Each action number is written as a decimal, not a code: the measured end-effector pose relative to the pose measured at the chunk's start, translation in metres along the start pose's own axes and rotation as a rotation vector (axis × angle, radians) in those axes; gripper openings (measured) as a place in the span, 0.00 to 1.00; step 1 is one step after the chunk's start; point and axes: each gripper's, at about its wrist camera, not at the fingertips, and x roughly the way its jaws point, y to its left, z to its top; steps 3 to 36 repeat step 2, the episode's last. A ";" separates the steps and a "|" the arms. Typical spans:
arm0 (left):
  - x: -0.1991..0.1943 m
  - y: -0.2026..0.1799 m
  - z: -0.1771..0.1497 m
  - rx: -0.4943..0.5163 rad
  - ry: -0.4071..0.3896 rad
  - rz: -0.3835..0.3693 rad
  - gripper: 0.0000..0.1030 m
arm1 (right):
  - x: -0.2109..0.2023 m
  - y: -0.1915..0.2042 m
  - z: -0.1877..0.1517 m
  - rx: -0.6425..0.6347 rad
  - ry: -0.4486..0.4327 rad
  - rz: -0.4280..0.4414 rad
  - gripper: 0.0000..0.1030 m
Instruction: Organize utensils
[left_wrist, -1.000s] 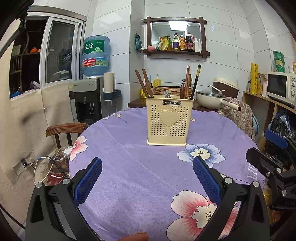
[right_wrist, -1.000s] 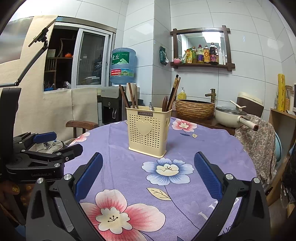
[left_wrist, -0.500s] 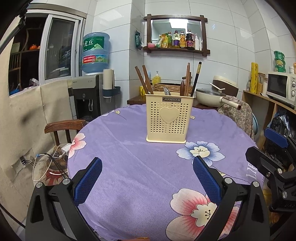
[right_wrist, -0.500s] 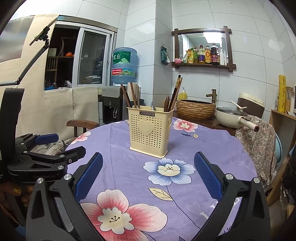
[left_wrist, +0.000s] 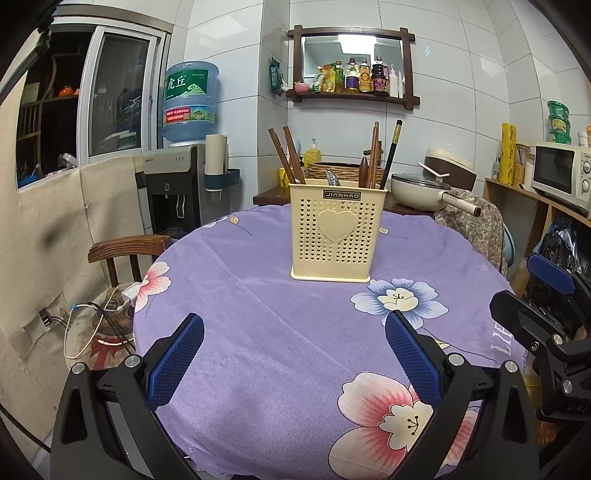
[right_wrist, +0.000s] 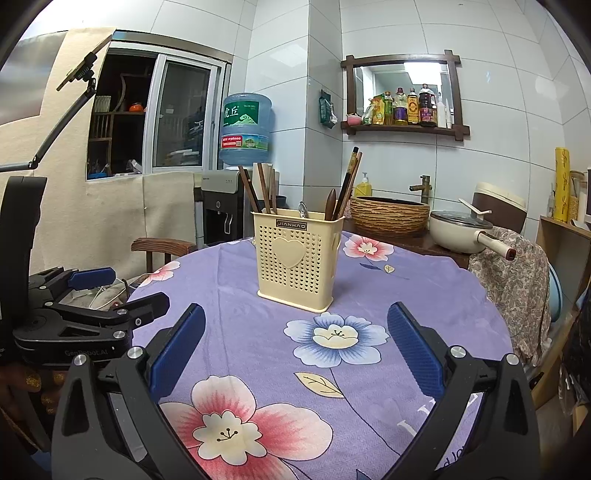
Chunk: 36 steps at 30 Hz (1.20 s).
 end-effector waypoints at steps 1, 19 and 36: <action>0.000 0.000 0.000 0.000 0.000 0.000 0.94 | 0.000 0.000 0.000 0.000 0.001 0.000 0.94; 0.000 0.000 0.000 0.001 0.000 0.000 0.94 | 0.000 0.000 0.000 0.000 0.001 0.000 0.94; 0.000 0.000 0.000 0.001 0.000 0.000 0.94 | 0.000 0.000 0.000 0.000 0.001 0.000 0.94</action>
